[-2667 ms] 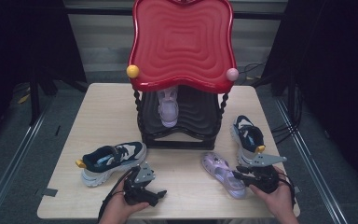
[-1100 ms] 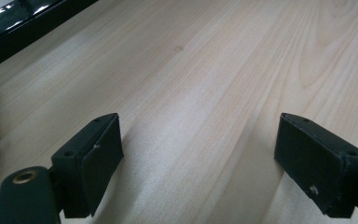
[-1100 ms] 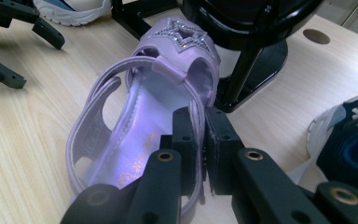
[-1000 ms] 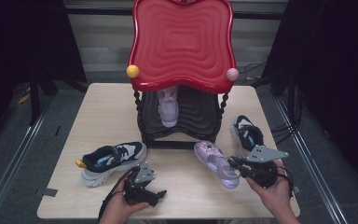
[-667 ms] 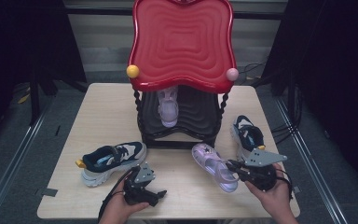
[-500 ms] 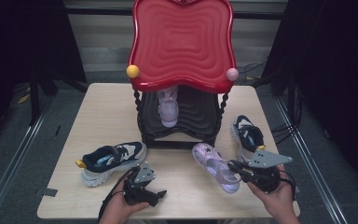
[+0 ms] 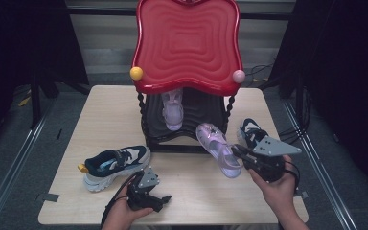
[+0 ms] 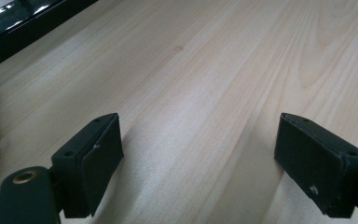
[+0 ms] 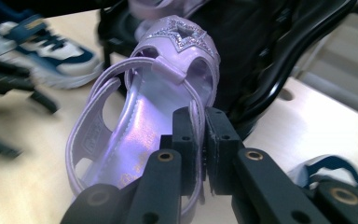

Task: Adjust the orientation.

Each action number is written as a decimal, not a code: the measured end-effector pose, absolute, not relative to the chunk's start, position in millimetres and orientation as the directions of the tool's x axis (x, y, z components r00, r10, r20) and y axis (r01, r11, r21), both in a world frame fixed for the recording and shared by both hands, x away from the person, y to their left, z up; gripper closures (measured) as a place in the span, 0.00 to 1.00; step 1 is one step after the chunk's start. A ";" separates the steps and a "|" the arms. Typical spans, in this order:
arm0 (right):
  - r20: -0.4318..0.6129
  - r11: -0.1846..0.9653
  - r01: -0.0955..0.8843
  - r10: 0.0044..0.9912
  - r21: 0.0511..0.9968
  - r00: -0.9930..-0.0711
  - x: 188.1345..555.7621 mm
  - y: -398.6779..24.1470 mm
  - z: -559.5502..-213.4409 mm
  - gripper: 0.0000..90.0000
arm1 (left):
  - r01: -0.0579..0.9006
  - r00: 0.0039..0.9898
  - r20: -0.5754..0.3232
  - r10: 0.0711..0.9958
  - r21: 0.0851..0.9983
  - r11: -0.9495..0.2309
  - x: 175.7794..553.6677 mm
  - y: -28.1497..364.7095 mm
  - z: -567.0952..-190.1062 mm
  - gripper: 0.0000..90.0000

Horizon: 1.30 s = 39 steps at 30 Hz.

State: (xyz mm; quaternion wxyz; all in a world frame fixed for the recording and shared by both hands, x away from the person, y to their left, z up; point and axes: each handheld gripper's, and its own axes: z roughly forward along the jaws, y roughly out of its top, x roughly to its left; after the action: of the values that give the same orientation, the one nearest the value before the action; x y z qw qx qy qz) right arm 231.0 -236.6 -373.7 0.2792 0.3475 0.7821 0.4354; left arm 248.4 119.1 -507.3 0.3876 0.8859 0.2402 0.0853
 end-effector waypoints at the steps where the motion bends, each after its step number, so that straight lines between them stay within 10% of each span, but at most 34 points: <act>1: -0.138 0.376 0.304 0.797 0.875 -0.588 234.1 -235.0 -372.5 0.93 | 0.361 0.870 -0.036 0.493 0.726 -0.585 248.3 119.1 -507.3 0.16; 39: -0.232 0.282 0.222 0.946 0.933 -0.227 299.6 -160.7 -368.6 0.93 | 0.355 0.873 -0.029 0.487 0.722 -0.594 248.6 119.5 -506.9 0.16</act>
State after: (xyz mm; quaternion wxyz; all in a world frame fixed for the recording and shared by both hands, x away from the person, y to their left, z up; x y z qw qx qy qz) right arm 299.6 -160.7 -368.6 0.4420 0.4374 0.6676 0.4094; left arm 248.6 119.5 -506.9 0.3834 0.8886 0.2368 0.0858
